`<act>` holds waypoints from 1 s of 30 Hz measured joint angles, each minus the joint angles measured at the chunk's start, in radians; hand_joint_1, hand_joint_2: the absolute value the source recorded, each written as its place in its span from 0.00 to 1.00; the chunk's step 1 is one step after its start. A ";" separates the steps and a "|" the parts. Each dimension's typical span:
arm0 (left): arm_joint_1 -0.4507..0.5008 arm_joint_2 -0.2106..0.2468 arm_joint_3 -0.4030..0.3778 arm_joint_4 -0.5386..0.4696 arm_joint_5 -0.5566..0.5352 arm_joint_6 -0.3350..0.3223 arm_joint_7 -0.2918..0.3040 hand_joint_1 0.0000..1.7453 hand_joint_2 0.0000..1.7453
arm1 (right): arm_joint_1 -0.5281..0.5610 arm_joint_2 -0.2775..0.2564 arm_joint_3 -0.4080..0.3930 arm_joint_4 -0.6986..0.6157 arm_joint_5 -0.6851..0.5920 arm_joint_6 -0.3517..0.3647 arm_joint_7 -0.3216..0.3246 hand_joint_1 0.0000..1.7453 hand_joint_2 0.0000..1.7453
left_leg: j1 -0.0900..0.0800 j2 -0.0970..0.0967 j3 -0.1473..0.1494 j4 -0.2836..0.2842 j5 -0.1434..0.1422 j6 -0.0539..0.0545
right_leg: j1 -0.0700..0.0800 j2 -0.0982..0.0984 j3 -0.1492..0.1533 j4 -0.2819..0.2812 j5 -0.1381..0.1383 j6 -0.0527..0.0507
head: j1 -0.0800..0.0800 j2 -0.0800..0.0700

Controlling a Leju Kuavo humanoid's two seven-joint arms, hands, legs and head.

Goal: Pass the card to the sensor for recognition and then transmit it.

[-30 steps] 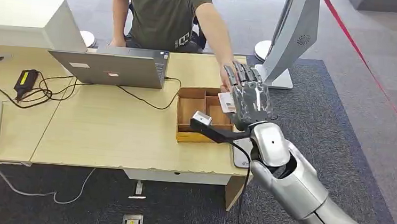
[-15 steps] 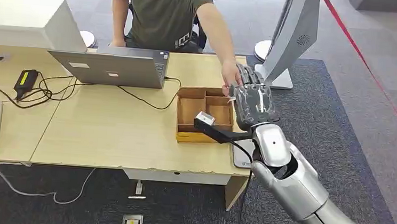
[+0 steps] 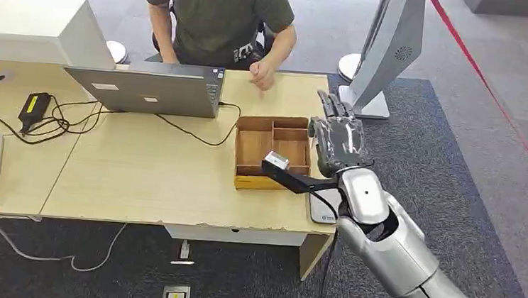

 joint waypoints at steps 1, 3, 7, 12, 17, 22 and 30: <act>0.000 0.000 0.000 0.000 0.000 0.000 0.000 0.00 1.00 | 0.002 -0.003 -0.001 0.000 0.000 0.000 0.000 1.00 1.00 | 0.000 0.000 0.000 0.000 0.000 0.000 | 0.000 0.000 0.000 0.000 0.000 0.000 | 0.000 0.000; 0.000 0.000 0.000 0.000 0.000 0.000 0.003 0.00 1.00 | 0.011 -0.011 -0.006 0.006 -0.004 0.004 0.000 1.00 1.00 | 0.000 0.000 0.000 0.000 0.000 0.000 | 0.000 0.000 0.000 0.000 0.000 0.000 | 0.000 0.000; 0.000 0.000 0.000 0.000 0.000 0.000 0.015 0.00 1.00 | 0.034 -0.029 -0.011 0.025 -0.016 0.000 0.002 1.00 1.00 | 0.000 0.000 0.000 0.000 0.000 0.000 | 0.000 0.000 0.000 0.000 0.000 0.000 | 0.000 0.000; 0.000 0.000 0.000 0.000 0.000 0.005 0.022 0.00 1.00 | 0.052 -0.049 -0.016 0.044 -0.023 -0.005 0.002 1.00 1.00 | 0.000 0.000 0.000 0.000 0.000 0.000 | 0.000 0.000 0.000 0.000 0.000 0.000 | 0.000 0.000; 0.000 0.000 0.000 0.000 0.001 0.013 0.022 0.00 1.00 | 0.057 -0.061 -0.019 0.069 -0.040 -0.008 0.008 1.00 1.00 | 0.000 0.000 0.000 0.000 0.000 0.000 | 0.000 0.000 0.000 0.000 0.000 0.000 | 0.000 0.000; 0.000 0.000 0.000 0.000 0.001 0.018 0.010 0.00 1.00 | 0.067 -0.068 -0.029 0.103 -0.063 -0.029 0.001 1.00 1.00 | 0.000 0.000 0.000 0.000 0.000 0.000 | 0.000 0.000 0.000 0.000 0.000 0.000 | 0.000 0.000; 0.000 0.000 0.000 0.000 0.000 0.020 0.014 0.00 1.00 | 0.078 -0.060 -0.029 0.151 -0.083 -0.047 -0.003 1.00 1.00 | 0.000 0.000 -0.001 0.000 0.000 0.000 | 0.000 0.000 0.000 0.000 0.000 0.000 | 0.000 0.000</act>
